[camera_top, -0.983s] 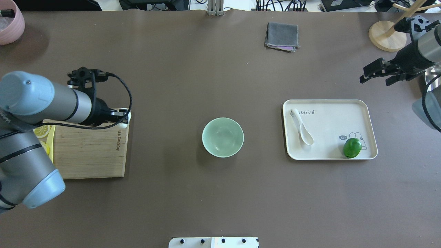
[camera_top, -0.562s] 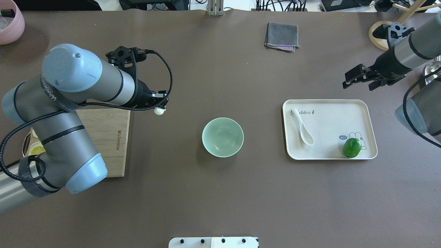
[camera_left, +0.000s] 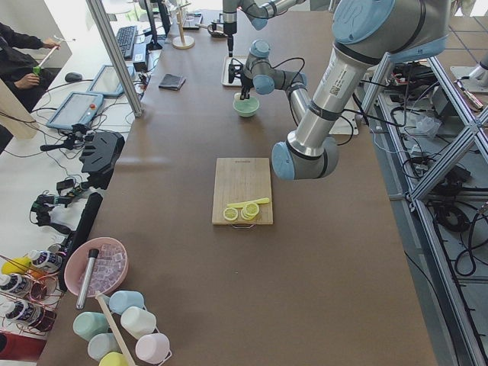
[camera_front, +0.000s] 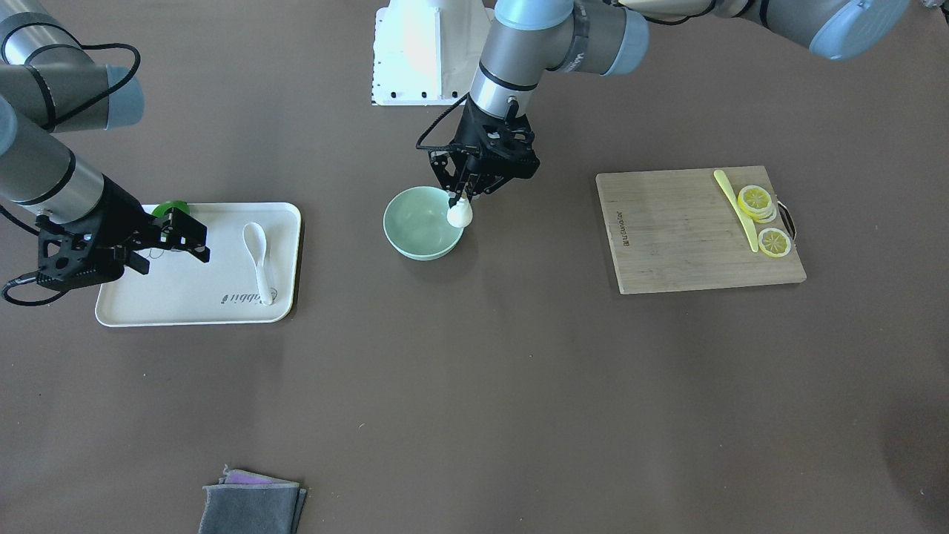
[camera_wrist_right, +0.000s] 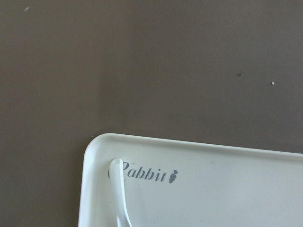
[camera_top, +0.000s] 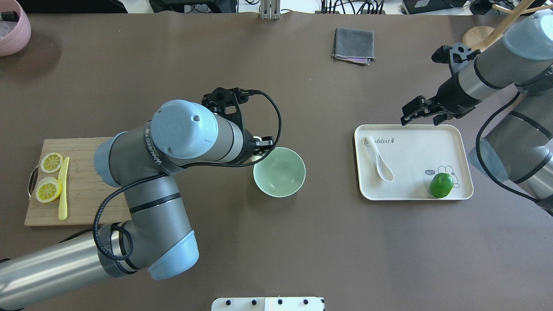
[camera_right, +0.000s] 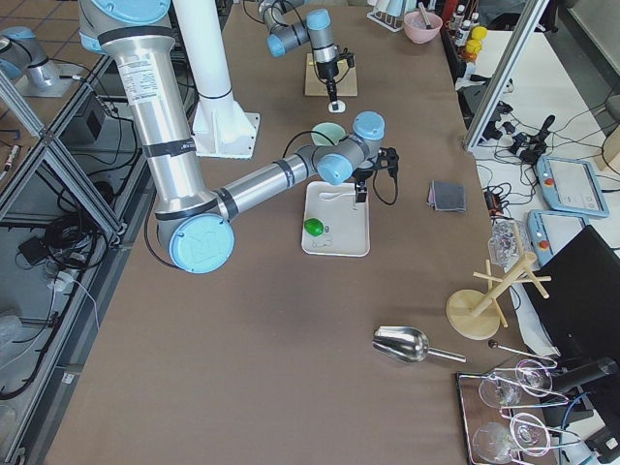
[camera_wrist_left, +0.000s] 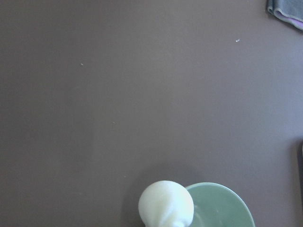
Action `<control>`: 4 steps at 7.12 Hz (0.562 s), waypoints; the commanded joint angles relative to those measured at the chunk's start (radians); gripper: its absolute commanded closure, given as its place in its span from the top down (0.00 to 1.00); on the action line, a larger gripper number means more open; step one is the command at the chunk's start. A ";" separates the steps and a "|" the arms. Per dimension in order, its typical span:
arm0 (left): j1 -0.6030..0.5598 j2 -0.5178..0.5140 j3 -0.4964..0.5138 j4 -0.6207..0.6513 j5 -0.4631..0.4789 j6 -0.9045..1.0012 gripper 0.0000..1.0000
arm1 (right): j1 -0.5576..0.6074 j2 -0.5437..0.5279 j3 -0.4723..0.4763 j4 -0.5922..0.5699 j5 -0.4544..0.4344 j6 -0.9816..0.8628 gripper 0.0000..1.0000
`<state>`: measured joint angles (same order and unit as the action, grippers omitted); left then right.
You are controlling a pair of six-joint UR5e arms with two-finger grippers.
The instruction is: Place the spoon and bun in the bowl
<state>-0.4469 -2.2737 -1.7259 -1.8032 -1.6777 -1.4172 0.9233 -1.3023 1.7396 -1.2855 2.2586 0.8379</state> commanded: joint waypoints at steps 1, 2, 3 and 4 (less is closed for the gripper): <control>0.062 -0.030 0.074 -0.021 0.079 -0.017 0.00 | -0.053 0.020 0.011 0.000 -0.031 0.026 1.00; 0.062 -0.055 0.127 -0.036 0.079 -0.016 0.00 | -0.066 0.029 0.011 0.000 -0.049 0.036 1.00; 0.060 -0.075 0.188 -0.086 0.082 -0.016 0.08 | -0.081 0.032 0.008 0.000 -0.062 0.036 1.00; 0.062 -0.078 0.195 -0.102 0.111 -0.016 0.86 | -0.095 0.040 0.006 0.000 -0.076 0.038 1.00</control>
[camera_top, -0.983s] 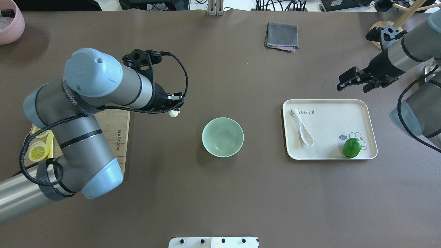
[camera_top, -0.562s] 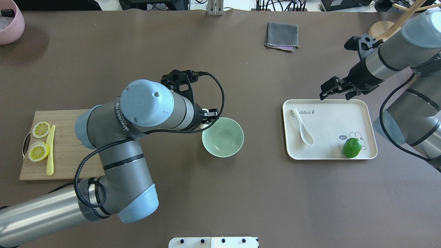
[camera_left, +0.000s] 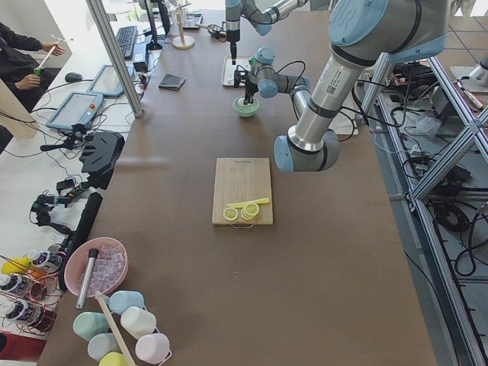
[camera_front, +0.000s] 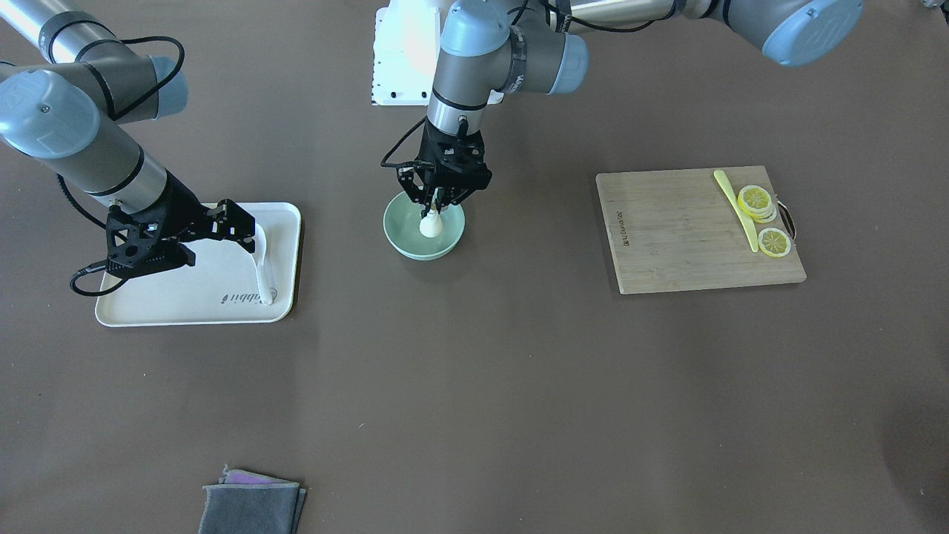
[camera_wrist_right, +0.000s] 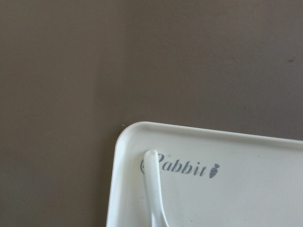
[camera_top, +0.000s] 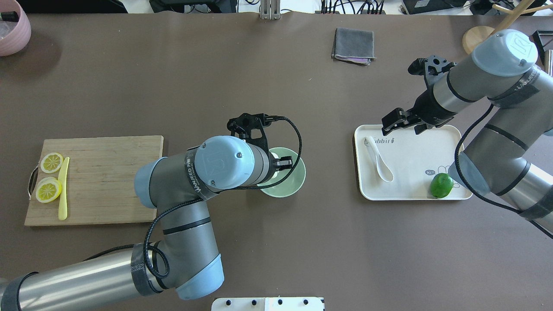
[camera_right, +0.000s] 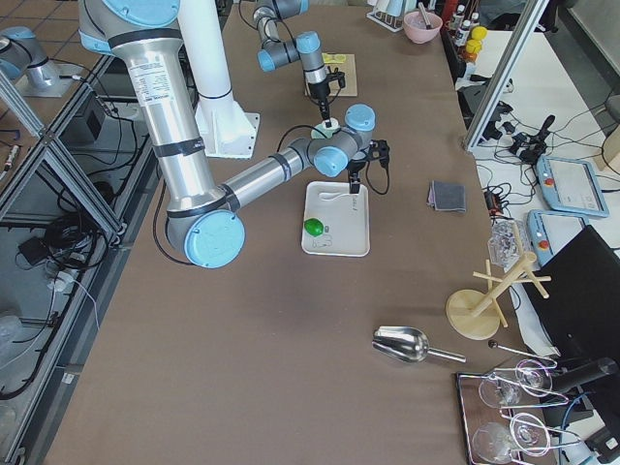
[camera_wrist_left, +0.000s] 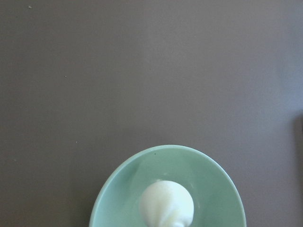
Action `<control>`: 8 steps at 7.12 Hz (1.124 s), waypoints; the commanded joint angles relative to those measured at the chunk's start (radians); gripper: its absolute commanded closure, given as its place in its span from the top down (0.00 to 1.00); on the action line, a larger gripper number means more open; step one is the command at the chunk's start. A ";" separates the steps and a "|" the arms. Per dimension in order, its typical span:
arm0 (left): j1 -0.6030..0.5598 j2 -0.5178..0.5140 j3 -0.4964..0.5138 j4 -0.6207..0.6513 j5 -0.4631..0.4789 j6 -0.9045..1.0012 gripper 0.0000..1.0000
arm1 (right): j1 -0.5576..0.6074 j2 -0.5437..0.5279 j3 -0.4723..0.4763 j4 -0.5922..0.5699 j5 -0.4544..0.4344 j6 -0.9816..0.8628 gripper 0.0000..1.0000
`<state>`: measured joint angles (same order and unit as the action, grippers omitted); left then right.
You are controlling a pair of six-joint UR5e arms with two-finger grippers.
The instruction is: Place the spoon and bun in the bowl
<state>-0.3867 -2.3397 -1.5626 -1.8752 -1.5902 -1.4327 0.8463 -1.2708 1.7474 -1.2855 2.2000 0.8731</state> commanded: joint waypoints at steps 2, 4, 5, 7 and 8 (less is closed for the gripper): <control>0.000 -0.018 0.003 -0.022 0.019 -0.003 0.98 | -0.032 0.013 0.001 0.000 -0.042 0.021 1.00; -0.006 -0.009 -0.091 0.028 -0.008 -0.002 0.98 | -0.039 0.014 -0.003 0.000 -0.045 0.020 1.00; -0.008 -0.012 -0.094 0.036 -0.010 -0.002 0.98 | -0.039 0.013 -0.003 0.000 -0.045 0.021 1.00; -0.009 -0.010 -0.083 0.036 -0.004 -0.002 0.98 | -0.038 0.011 -0.003 0.000 -0.045 0.021 1.00; -0.008 -0.012 -0.062 0.033 -0.002 0.000 0.98 | -0.038 0.013 -0.002 0.000 -0.045 0.021 1.00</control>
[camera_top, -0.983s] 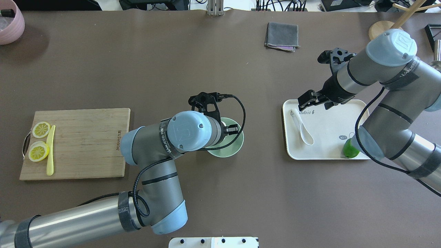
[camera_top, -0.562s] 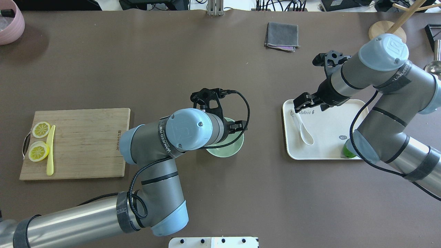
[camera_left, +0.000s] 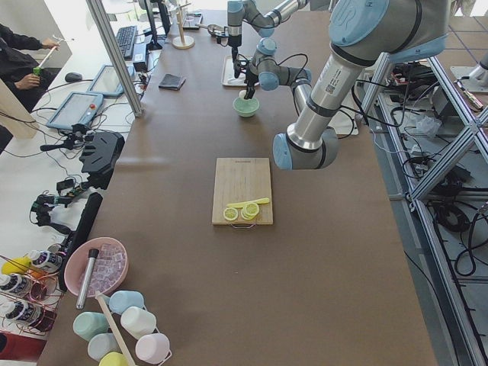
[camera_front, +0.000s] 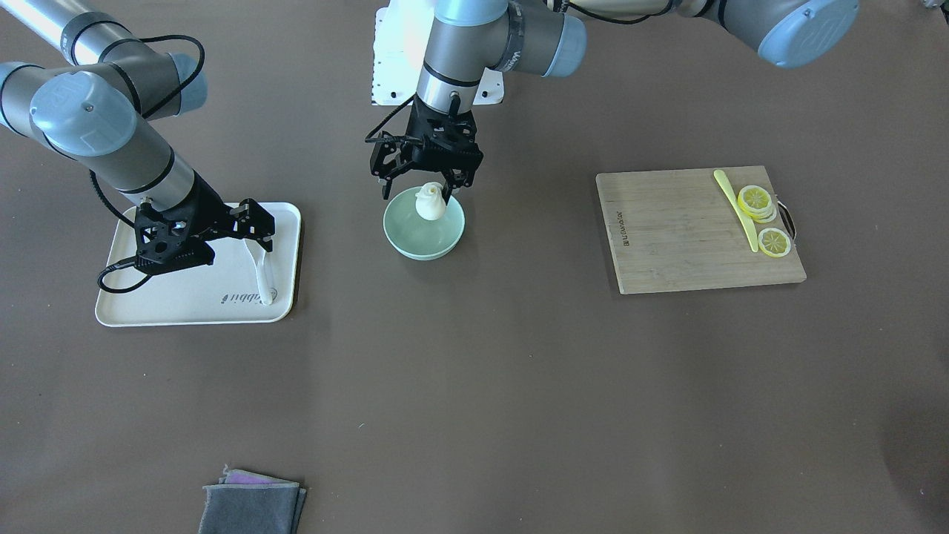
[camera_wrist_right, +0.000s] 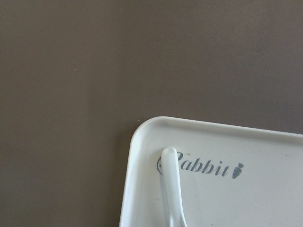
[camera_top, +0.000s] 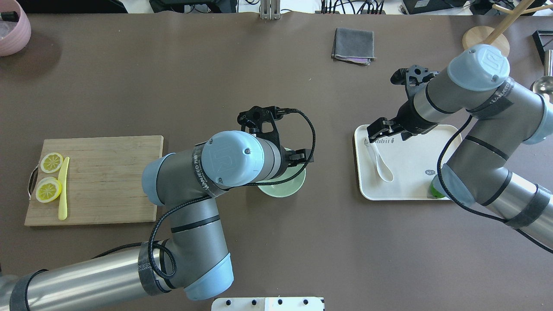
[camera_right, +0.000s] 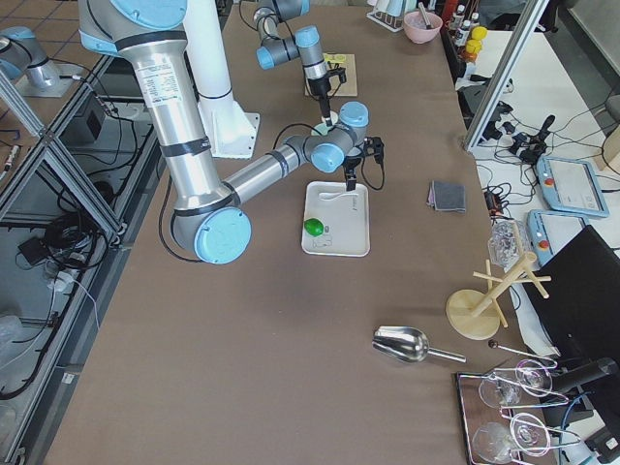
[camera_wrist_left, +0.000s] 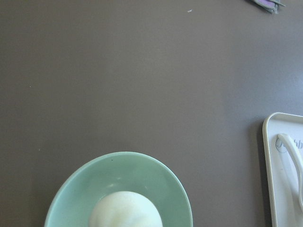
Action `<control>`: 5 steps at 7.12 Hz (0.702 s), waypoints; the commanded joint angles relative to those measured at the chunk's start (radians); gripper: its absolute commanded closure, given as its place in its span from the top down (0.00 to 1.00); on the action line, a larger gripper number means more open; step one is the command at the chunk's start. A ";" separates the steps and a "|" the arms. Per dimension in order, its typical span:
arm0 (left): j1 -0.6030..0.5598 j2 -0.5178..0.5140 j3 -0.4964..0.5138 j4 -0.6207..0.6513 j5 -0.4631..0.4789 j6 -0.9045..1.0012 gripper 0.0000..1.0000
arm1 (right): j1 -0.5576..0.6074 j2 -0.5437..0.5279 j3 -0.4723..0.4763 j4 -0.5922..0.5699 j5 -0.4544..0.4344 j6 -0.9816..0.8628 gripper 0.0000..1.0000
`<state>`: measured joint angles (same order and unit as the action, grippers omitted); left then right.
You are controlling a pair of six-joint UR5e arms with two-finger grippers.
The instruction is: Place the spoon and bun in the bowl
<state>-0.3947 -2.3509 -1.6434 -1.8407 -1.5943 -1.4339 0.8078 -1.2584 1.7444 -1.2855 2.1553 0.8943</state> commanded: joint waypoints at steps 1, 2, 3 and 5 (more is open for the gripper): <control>0.000 0.001 0.027 -0.003 0.004 0.001 0.98 | 0.001 0.001 0.000 0.000 0.000 0.000 1.00; -0.006 0.001 0.034 -0.008 0.002 0.007 0.98 | 0.001 0.008 -0.002 -0.002 0.000 0.000 1.00; -0.035 0.001 0.033 -0.009 -0.001 0.015 0.98 | -0.007 0.014 -0.015 -0.002 -0.008 0.000 1.00; -0.148 0.004 0.017 0.001 -0.098 0.120 0.98 | -0.032 0.030 -0.063 -0.002 -0.063 -0.011 1.00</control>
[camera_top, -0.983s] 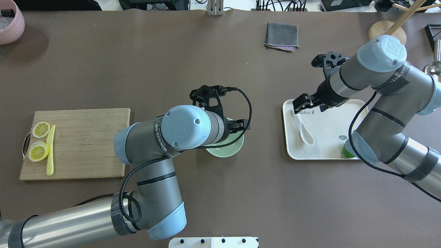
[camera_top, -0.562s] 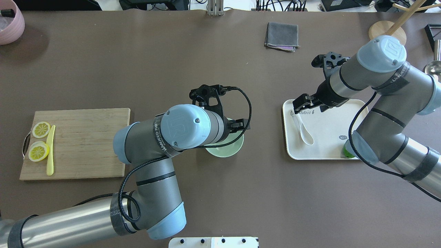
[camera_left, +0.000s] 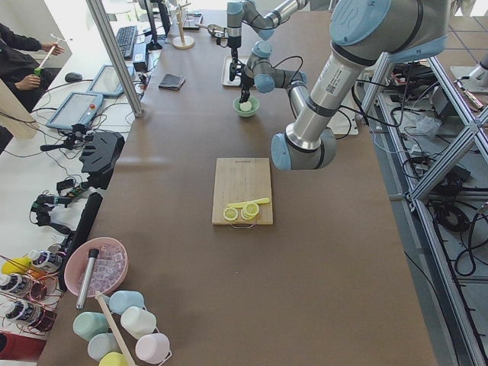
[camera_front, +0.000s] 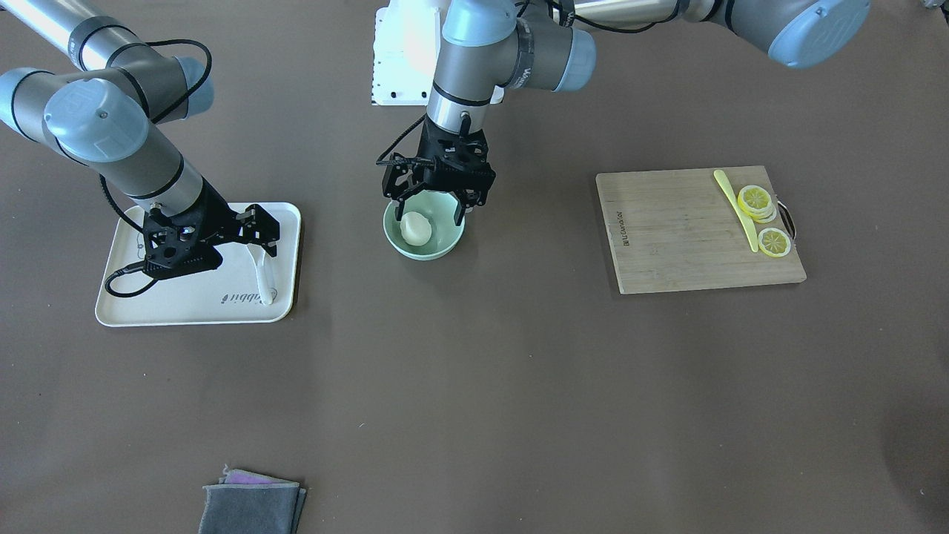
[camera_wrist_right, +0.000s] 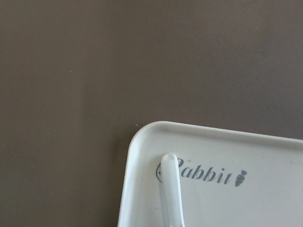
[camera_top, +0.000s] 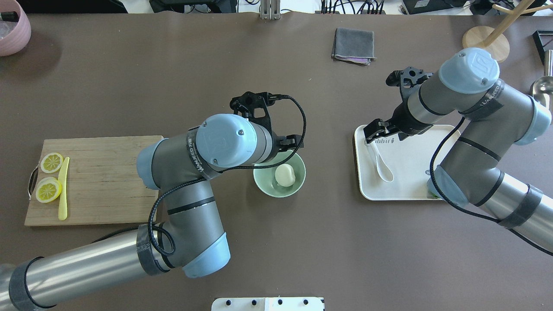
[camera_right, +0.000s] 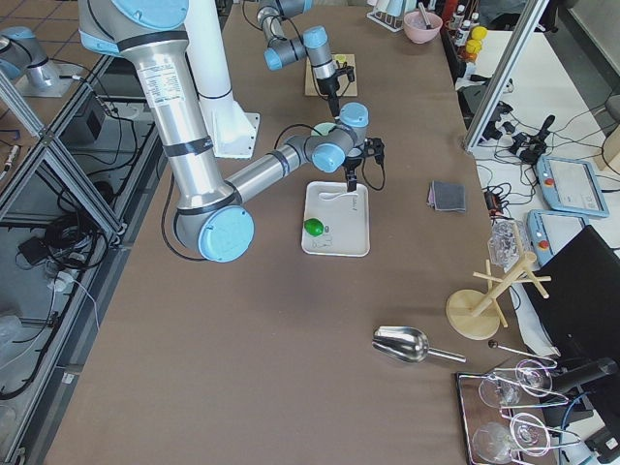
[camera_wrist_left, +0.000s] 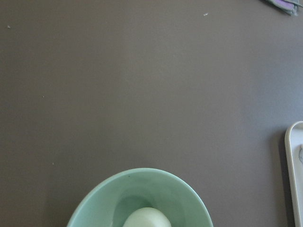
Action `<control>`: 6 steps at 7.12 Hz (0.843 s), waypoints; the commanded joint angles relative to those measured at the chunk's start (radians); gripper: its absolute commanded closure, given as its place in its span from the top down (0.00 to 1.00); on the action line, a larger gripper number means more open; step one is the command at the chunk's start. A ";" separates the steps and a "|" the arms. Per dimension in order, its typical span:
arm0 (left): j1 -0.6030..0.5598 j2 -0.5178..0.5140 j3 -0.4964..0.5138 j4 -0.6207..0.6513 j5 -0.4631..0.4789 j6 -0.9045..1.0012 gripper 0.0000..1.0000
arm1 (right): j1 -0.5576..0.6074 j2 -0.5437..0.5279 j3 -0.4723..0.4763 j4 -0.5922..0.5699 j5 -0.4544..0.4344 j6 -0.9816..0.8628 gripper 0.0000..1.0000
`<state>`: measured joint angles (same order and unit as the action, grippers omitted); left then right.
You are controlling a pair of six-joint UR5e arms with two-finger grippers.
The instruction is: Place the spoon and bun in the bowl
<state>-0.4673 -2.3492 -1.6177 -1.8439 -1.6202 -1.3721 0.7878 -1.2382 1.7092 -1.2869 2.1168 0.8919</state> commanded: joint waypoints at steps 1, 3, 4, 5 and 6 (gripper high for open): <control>-0.153 0.002 -0.007 0.005 -0.172 0.109 0.98 | -0.027 0.013 -0.048 0.000 -0.024 -0.010 1.00; -0.218 0.013 -0.005 0.002 -0.210 0.171 0.98 | -0.059 0.016 -0.049 0.000 -0.029 -0.007 1.00; -0.234 0.025 -0.007 -0.004 -0.242 0.189 0.98 | -0.074 0.019 -0.054 -0.002 -0.067 -0.010 0.98; -0.250 0.028 -0.007 -0.005 -0.259 0.195 0.98 | -0.078 0.019 -0.059 -0.002 -0.072 -0.010 0.77; -0.260 0.039 -0.007 -0.009 -0.271 0.196 0.98 | -0.078 0.019 -0.066 -0.002 -0.073 -0.011 0.71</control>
<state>-0.7100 -2.3215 -1.6242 -1.8487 -1.8708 -1.1828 0.7144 -1.2202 1.6514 -1.2884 2.0514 0.8822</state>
